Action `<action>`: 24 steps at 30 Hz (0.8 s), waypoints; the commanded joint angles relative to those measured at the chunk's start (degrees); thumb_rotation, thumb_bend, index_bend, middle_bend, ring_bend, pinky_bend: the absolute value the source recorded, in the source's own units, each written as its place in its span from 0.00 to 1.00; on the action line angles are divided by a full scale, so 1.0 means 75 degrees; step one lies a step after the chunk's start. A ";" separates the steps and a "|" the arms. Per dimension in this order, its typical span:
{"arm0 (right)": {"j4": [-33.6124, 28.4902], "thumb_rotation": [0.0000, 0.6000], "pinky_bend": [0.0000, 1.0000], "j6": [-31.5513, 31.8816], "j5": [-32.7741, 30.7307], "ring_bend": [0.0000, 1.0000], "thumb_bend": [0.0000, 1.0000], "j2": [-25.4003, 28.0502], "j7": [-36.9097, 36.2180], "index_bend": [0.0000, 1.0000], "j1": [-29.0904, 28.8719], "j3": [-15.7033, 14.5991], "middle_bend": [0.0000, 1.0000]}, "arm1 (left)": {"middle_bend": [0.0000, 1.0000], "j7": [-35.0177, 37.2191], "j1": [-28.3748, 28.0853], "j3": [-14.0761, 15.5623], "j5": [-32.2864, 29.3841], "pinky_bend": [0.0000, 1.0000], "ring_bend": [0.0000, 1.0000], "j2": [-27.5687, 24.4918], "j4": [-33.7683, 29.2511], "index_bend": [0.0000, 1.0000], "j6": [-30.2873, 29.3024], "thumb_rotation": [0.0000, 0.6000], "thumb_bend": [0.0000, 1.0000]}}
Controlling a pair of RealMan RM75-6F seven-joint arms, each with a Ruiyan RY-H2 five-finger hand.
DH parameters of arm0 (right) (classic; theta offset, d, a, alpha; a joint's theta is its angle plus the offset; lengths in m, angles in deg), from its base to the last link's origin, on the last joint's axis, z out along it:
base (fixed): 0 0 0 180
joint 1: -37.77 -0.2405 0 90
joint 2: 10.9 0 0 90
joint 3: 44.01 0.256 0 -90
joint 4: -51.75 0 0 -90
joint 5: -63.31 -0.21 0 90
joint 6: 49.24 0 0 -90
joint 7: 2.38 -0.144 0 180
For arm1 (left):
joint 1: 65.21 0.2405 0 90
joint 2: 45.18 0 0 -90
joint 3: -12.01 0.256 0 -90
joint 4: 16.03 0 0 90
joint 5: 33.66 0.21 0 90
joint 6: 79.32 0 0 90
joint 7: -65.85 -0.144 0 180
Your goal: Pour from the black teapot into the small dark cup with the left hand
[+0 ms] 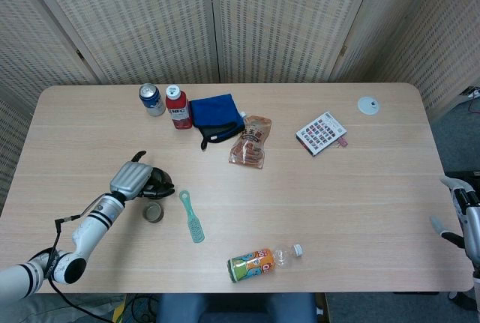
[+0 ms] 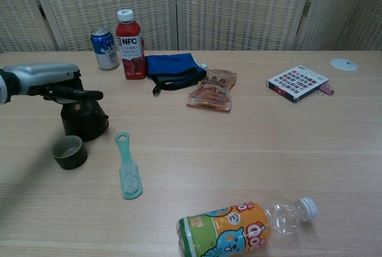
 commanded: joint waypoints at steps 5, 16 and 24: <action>0.0050 1.00 0.16 -0.0011 -0.0039 0.16 0.16 -0.0027 -0.0045 0.25 0.0008 0.0008 0.27 | 1.00 0.0185 0.0064 -0.0121 -0.0041 0.00 0.93 0.0123 0.0217 1.00 -0.0120 0.23 0.07; 0.0077 1.00 0.16 0.0017 -0.0007 0.16 0.15 -0.0052 -0.0081 0.25 0.0006 0.0015 0.27 | 1.00 0.0314 0.0235 -0.0384 -0.0139 0.00 0.97 -0.0052 0.0021 1.00 -0.0564 0.17 0.08; 0.0102 1.00 0.16 0.0055 0.0024 0.16 0.16 -0.0059 -0.0130 0.25 0.0016 0.0015 0.27 | 1.00 0.0017 0.0385 -0.0620 -0.0281 0.07 0.99 0.0013 -0.0110 1.00 -0.1241 0.28 0.17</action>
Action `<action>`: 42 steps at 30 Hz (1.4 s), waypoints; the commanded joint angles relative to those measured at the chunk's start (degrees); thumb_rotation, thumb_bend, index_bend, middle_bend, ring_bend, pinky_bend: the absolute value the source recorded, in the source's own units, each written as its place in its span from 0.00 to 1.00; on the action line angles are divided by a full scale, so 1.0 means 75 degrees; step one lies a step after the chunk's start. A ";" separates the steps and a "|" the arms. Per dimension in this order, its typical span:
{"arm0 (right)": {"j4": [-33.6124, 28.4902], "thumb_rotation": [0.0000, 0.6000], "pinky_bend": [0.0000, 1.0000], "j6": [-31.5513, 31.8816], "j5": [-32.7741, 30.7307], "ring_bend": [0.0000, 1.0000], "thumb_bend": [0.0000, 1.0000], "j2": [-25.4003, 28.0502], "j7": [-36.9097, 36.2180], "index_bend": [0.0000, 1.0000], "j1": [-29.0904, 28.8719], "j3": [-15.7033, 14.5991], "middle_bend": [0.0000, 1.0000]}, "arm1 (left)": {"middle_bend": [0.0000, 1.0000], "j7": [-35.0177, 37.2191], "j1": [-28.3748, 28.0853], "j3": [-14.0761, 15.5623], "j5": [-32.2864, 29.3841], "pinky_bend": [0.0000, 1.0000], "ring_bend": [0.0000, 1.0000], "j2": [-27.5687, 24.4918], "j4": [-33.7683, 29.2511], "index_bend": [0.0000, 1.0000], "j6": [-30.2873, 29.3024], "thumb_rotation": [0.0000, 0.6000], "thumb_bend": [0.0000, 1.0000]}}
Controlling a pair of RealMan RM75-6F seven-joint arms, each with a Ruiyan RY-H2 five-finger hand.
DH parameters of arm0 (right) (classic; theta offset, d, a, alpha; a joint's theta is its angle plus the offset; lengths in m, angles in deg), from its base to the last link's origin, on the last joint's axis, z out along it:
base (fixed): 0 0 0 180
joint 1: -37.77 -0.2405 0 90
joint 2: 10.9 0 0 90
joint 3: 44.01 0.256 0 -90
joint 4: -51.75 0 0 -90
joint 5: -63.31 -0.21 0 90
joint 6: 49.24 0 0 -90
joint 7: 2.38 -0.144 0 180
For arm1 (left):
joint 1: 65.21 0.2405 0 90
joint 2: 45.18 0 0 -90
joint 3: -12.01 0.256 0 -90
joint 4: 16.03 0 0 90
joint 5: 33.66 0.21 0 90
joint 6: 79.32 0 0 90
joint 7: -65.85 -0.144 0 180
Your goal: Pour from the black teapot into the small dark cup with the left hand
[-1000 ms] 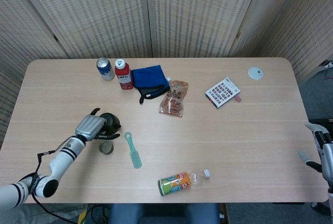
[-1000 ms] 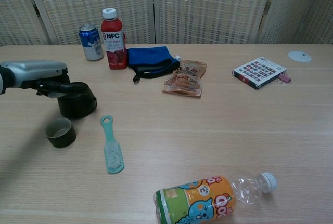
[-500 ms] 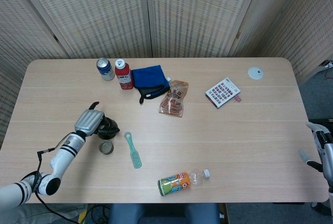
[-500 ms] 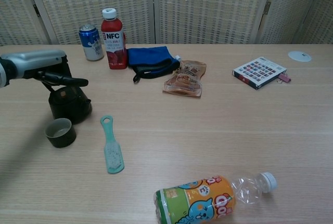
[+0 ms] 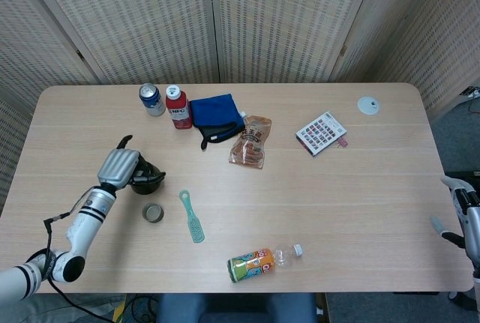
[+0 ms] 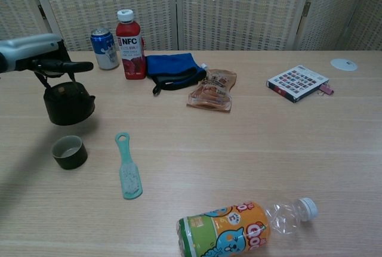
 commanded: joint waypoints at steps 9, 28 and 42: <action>0.0073 1.00 0.16 0.0039 -0.0002 0.16 0.16 -0.0013 -0.0110 0.26 0.0035 -0.0004 0.27 | 1.00 -0.0510 0.0167 -0.0307 -0.0190 0.31 1.00 0.0188 -0.0101 1.00 -0.0801 0.39 0.26; 0.0220 1.00 0.16 -0.0037 0.0022 0.16 0.16 -0.0072 -0.0237 0.26 -0.0017 0.0002 0.27 | 1.00 -0.0672 0.0356 -0.0303 0.0192 0.44 1.00 -0.0078 -0.0535 1.00 -0.1222 0.56 0.36; -0.0046 1.00 0.16 -0.0046 -0.0010 0.16 0.16 0.0142 0.0008 0.26 -0.0182 0.0209 0.27 | 1.00 -0.0941 0.0802 0.0140 0.0888 0.44 1.00 -0.0558 -0.1097 1.00 -0.1739 0.55 0.36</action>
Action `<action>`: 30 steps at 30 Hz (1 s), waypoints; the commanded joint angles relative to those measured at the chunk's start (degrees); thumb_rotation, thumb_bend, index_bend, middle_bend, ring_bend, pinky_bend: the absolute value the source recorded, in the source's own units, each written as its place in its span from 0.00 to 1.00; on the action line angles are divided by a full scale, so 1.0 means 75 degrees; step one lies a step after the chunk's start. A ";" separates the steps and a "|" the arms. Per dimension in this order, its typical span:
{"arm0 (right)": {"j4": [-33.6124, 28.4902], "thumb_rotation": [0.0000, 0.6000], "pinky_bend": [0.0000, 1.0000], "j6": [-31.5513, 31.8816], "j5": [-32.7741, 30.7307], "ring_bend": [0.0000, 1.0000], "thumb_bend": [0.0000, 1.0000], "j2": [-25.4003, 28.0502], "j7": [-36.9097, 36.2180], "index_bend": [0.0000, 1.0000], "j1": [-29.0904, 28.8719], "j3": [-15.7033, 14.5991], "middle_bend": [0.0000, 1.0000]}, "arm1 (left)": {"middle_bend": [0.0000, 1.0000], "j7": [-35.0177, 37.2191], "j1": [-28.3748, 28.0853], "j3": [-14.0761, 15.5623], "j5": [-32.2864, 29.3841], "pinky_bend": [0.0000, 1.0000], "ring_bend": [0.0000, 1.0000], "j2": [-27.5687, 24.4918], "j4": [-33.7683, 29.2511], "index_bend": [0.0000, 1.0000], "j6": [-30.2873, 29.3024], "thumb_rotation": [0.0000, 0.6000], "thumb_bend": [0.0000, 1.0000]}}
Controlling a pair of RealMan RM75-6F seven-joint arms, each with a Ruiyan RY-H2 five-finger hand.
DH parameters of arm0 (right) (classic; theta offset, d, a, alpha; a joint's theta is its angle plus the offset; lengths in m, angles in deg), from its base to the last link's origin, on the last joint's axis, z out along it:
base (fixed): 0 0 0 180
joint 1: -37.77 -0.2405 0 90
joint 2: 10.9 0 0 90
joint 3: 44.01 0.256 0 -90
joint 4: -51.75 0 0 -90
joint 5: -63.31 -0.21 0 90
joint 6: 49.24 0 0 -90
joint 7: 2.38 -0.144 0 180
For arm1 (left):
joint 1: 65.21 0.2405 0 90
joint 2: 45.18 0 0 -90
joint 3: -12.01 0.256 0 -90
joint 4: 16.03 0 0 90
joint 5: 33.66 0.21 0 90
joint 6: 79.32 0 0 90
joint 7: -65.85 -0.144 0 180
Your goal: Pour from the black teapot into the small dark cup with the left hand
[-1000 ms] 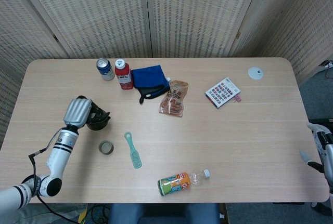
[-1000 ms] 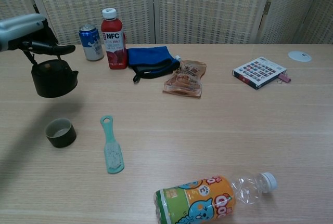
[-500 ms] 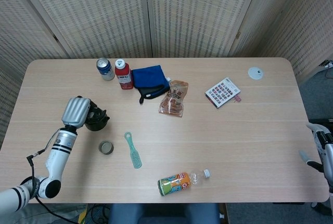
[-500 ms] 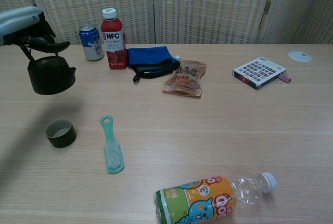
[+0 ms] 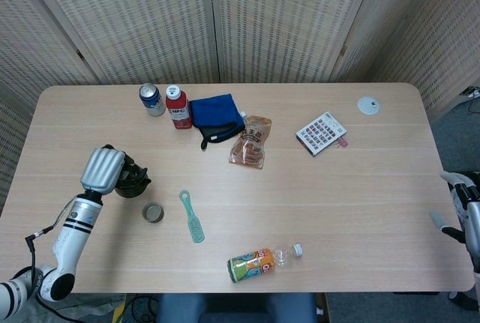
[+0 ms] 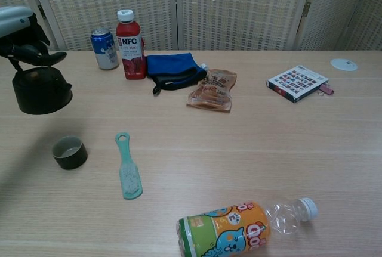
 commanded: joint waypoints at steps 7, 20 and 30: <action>-0.0379 1.00 0.16 0.0053 -0.0001 0.16 0.16 0.0187 0.0292 0.26 -0.0056 0.0083 0.26 | 1.00 -0.0072 0.0241 0.0249 0.0380 0.44 1.00 -0.0095 -0.0115 1.00 -0.0220 0.54 0.37; -0.0507 1.00 0.16 0.0107 0.0111 0.16 0.15 0.0205 0.0390 0.26 -0.0023 -0.0018 0.26 | 1.00 -0.0209 0.0466 0.0590 0.0909 0.44 1.00 0.0130 0.0204 1.00 -0.0381 0.60 0.38; -0.0737 1.00 0.16 -0.0270 -0.0093 0.16 0.15 0.0378 0.0486 0.26 -0.0023 -0.0167 0.26 | 1.00 -0.0374 0.0576 0.0723 0.1227 0.44 1.00 0.0222 0.0268 1.00 -0.0482 0.66 0.38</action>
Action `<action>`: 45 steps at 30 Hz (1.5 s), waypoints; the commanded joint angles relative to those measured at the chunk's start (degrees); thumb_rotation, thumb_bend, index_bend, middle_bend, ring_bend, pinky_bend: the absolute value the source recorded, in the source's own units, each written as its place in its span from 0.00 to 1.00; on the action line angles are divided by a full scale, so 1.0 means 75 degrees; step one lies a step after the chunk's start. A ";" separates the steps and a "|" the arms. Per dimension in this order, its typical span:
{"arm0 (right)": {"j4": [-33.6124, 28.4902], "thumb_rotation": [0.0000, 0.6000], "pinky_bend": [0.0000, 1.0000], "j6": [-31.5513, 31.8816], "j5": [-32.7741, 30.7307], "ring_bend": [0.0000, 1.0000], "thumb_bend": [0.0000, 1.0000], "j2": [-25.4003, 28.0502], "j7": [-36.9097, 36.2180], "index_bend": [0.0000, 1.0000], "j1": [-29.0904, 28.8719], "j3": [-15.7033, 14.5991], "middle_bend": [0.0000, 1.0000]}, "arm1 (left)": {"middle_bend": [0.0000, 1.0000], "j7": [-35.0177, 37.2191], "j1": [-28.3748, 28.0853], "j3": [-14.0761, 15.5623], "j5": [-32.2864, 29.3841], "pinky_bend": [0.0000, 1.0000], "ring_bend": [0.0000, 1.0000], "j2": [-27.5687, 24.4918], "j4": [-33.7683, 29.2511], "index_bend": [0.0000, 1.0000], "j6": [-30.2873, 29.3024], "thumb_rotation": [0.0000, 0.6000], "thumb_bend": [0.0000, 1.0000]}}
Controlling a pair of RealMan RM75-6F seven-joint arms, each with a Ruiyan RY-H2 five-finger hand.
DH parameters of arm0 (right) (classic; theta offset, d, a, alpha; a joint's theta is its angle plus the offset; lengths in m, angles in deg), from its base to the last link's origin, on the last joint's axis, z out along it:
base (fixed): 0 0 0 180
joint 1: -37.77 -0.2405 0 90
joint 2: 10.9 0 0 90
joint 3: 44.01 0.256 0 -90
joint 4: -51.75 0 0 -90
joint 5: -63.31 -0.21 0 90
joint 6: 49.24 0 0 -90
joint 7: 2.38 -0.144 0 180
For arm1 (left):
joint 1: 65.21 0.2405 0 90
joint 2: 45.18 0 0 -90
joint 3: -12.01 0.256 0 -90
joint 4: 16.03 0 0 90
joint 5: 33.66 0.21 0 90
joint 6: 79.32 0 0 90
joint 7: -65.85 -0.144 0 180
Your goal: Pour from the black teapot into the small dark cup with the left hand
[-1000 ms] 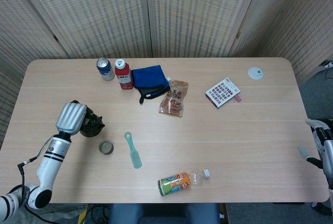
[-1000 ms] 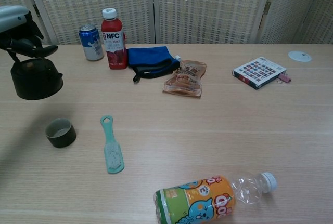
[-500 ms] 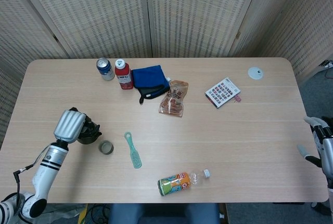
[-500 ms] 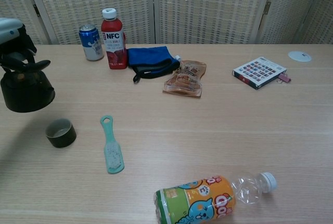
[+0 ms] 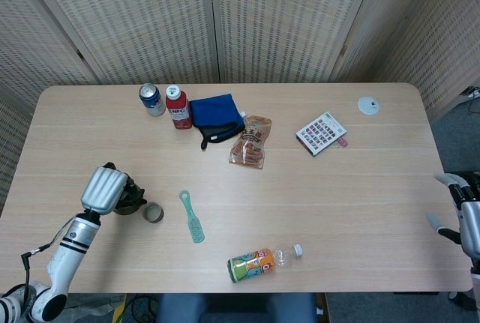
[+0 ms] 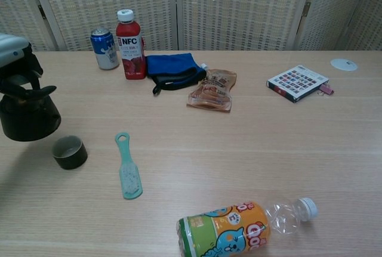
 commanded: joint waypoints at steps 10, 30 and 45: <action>-0.0104 1.00 0.16 -0.0189 -0.0134 0.16 0.16 0.0104 0.0014 0.26 -0.0010 -0.0058 0.26 | 1.00 -0.0221 0.0087 0.0114 0.0358 0.44 1.00 0.0203 0.0165 1.00 -0.0131 0.84 0.38; 0.0084 1.00 0.16 -0.0116 -0.0145 0.16 0.16 0.0019 -0.0123 0.26 -0.0005 -0.0027 0.26 | 1.00 -0.0646 0.0166 0.0159 0.0590 0.44 1.00 0.0393 0.0451 1.00 -0.0140 0.97 0.39; 0.0112 1.00 0.16 -0.0089 -0.0167 0.16 0.16 0.0004 -0.0138 0.26 0.0019 -0.0030 0.26 | 1.00 -0.0938 0.0212 0.0271 0.0844 0.44 1.00 0.0542 0.0495 1.00 -0.0155 1.00 0.40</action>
